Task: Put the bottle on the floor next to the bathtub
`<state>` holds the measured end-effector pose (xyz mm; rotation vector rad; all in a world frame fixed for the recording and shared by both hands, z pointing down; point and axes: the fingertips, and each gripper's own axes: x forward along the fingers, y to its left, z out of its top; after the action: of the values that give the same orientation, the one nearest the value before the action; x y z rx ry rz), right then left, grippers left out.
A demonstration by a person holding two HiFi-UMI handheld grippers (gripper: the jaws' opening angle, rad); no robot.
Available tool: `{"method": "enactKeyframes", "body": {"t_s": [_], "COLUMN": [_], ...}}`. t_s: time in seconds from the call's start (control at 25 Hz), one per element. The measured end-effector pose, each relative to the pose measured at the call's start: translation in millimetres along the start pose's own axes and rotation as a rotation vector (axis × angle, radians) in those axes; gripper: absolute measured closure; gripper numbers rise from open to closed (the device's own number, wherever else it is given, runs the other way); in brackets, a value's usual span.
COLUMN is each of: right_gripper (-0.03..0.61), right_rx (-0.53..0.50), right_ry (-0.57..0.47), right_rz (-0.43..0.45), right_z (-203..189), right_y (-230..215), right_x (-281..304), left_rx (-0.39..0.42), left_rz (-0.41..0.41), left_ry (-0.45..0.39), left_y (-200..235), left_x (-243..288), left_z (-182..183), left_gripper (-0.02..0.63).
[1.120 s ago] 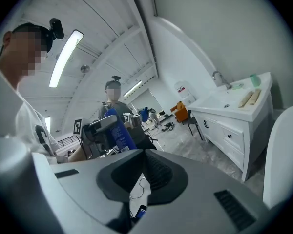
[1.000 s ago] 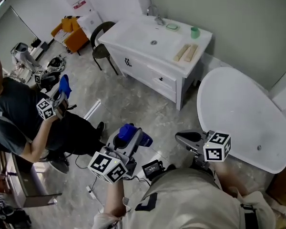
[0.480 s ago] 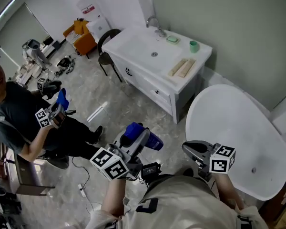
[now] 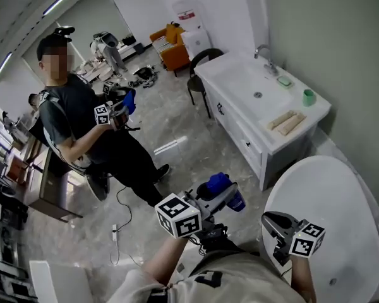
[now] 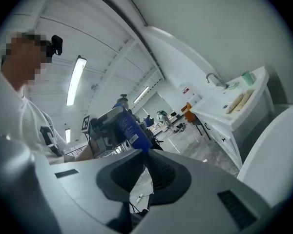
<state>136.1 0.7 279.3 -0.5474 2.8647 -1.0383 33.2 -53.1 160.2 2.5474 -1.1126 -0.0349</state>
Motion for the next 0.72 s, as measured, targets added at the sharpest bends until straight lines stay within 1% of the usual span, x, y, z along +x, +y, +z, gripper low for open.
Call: {"method": "enactKeyframes", "body": {"t_s": [0.12, 0.2, 0.32, 0.44, 0.6, 0.72], "right_gripper": [0.549, 0.549, 0.549, 0.548, 0.548, 0.548], "right_rx": [0.021, 0.028, 0.031, 0.027, 0.055, 0.020], "right_ry": [0.010, 0.015, 0.010, 0.024, 0.031, 0.028], "right_rz": [0.010, 0.009, 0.022, 0.001, -0.077, -0.089], "right_z": [-3.1, -5.4, 1.1, 6.4, 11.7, 33.5], "right_y": [-6.5, -14.8, -21.8, -26.0, -29.2, -30.3], "right_x": [6.0, 10.1, 29.6, 48.7, 75.2, 115.8], "left_rx": [0.055, 0.075, 0.072, 0.055, 0.043, 0.076], "left_rz": [0.026, 0.045, 0.084, 0.103, 0.075, 0.013], "left_ry": [0.015, 0.020, -0.006, -0.044, -0.058, -0.046], "left_y": [1.7, 9.0, 39.5, 77.3, 120.4, 154.0], "left_x": [-5.5, -9.2, -20.1, -32.7, -45.1, -32.5], "left_z": [1.1, -1.9, 10.8, 27.2, 39.2, 51.8], "left_gripper": [0.420, 0.422, 0.420, 0.420, 0.420, 0.420]}}
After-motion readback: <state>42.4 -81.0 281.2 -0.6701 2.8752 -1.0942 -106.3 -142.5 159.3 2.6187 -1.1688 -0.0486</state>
